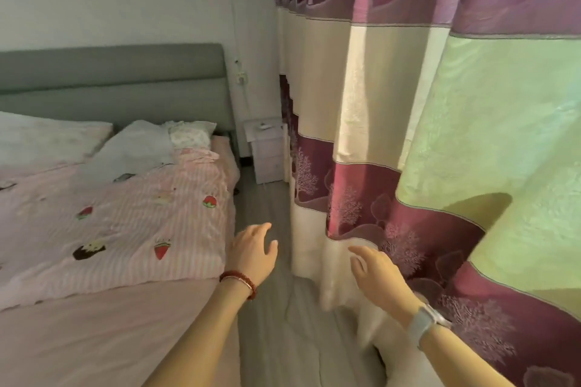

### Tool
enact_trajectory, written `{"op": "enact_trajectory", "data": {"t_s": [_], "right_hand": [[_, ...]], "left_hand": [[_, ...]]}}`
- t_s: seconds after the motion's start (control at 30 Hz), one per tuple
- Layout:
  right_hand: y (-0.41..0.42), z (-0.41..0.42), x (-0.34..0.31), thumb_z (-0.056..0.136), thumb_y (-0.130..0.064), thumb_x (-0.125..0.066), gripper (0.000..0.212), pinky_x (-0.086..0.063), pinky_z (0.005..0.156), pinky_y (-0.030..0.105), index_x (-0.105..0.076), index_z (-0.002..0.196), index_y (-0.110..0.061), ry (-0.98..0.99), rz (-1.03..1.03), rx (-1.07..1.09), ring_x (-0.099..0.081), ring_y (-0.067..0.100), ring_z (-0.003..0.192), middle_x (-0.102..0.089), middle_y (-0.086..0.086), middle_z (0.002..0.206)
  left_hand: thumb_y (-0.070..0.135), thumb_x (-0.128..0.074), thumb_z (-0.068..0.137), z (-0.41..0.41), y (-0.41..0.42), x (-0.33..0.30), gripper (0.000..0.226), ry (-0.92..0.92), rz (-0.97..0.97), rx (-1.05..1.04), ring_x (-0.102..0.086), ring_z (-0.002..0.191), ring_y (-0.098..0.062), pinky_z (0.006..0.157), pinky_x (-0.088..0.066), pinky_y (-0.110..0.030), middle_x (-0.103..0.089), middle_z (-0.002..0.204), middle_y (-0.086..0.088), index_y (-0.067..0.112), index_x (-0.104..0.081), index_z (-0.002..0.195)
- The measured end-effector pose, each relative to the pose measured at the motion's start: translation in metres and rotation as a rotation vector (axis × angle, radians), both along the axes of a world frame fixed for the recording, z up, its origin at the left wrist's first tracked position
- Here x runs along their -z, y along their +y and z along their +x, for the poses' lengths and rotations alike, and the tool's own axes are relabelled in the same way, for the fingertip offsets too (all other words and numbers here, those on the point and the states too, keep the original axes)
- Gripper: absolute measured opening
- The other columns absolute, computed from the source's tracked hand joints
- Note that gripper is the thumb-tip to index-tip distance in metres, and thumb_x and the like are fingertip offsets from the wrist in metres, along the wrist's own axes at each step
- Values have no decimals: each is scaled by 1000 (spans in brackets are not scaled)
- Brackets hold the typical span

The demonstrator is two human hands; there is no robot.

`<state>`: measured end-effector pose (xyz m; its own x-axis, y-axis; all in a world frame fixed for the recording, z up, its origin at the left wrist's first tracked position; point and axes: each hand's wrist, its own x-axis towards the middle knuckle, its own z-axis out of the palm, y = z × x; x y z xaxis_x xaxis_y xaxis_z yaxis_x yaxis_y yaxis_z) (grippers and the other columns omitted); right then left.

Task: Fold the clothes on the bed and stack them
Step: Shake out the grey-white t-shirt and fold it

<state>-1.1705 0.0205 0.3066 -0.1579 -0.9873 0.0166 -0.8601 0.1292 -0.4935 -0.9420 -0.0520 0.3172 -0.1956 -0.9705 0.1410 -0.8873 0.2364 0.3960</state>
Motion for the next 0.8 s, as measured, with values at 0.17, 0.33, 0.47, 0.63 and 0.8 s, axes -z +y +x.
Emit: {"op": "enact_trajectory", "data": {"t_s": [0.17,0.33,0.47,0.63,0.8], "right_hand": [[-96,33,-2,97,-24,-35,39,-34,102,31,-46,134,-21,-47,10,-291,-43,20,126,-51,-2,135],[-200,83,0,98,-26,-35,39,-35,104,36,-44,136,-20,-138,30,-486,-43,20,126,-49,0,136],[-308,128,-5,97,-25,-38,38,-38,103,36,-46,134,-22,-187,14,-579,-44,21,125,-51,-1,133],[-452,187,-22,96,-23,-39,32,-41,99,36,-54,124,-17,-205,14,-614,-52,22,116,-58,2,124],[-565,215,-26,96,-20,-42,34,-41,99,33,-53,127,-15,-195,6,-642,-52,21,117,-57,2,125]], "left_hand": [[33,-42,94,39,-38,-13,42,-8,-11,-258,-48,120,-21,98,-40,-35,-50,134,-2,20,-44,134],[30,-44,93,89,-101,-17,38,-50,-25,-459,-50,116,-25,94,-42,-37,-53,130,-7,19,-48,129],[31,-45,94,136,-189,-23,43,-19,-51,-564,-45,123,-27,100,-38,-41,-47,136,-8,21,-43,136],[33,-46,94,194,-324,-45,45,16,-84,-626,-41,126,-25,99,-38,-38,-44,140,-6,20,-42,137],[32,-47,94,223,-440,-55,44,63,-85,-627,-44,124,-25,97,-40,-38,-45,137,-6,18,-44,135]]}}
